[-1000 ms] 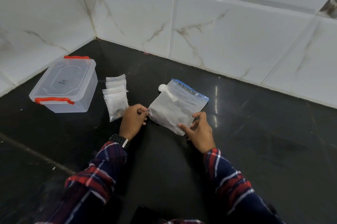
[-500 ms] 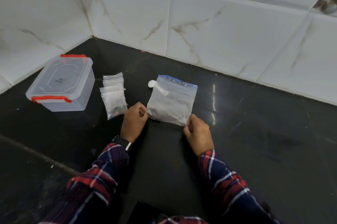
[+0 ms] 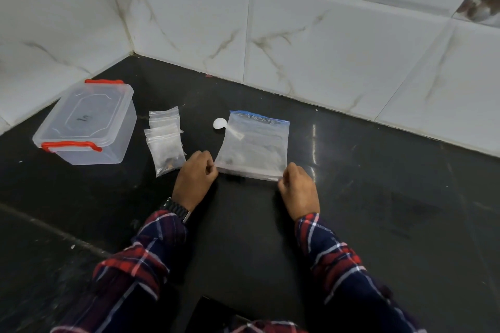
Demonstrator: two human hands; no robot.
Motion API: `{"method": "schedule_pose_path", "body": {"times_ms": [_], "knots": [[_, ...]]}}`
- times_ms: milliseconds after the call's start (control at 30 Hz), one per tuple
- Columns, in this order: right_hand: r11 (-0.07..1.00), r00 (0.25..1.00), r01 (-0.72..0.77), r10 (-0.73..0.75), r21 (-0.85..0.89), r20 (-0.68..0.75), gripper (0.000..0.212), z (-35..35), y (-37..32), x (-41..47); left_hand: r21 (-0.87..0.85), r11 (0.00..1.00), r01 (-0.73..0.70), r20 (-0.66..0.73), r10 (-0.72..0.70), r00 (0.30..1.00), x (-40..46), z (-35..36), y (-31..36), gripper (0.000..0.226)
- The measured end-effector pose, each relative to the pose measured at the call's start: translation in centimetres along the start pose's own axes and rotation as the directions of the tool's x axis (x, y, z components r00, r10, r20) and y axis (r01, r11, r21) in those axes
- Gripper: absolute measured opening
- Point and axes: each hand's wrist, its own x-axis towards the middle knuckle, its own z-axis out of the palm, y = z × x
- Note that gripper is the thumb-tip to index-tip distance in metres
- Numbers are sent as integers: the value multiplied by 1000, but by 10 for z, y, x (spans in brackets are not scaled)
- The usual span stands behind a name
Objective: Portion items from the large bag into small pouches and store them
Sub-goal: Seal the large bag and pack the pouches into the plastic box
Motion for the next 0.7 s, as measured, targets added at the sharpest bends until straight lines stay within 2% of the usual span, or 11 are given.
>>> {"method": "schedule_pose_path", "body": {"times_ms": [67, 133, 200, 267, 333, 367, 467, 500, 567, 700], "knots": [[996, 999, 36, -38, -78, -17, 13, 2, 3, -1, 97, 993, -62, 0, 62, 998, -1, 0, 2, 12], [996, 999, 26, -27, -85, -16, 13, 4, 6, -1, 107, 992, -62, 10, 61, 998, -3, 2, 3, 13], [998, 999, -44, 43, 39, 31, 10, 2, 6, 0, -2, 1000, -2, 20, 2, 1000, -2, 2, 5, 15], [952, 983, -170, 147, 256, 109, 14, 1, 12, 2, -172, 977, 125, 112, -107, 988, 0, -1, 6, 15], [824, 935, -346, 262, 449, 239, 27, -1, 17, 6, -322, 905, 279, 235, -210, 949, 4, -3, 3, 14], [725, 897, -437, 310, 532, 315, 30, -2, 18, 8, -390, 854, 344, 269, -251, 930, 6, -3, 3, 13], [350, 769, -637, 360, 687, 529, 17, -10, 17, 14, -532, 723, 440, 298, -326, 897, 7, -5, 5, 8], [269, 743, -663, 355, 699, 567, 15, -14, 17, 15, -566, 684, 460, 315, -335, 888, 7, -5, 6, 8], [205, 724, -678, 352, 706, 593, 15, -15, 20, 18, -615, 616, 492, 373, -322, 870, 6, -6, 6, 6], [173, 676, -732, 309, 659, 670, 22, -22, 25, 22, -651, 512, 560, 497, -270, 825, 8, -7, 5, 13]]}}
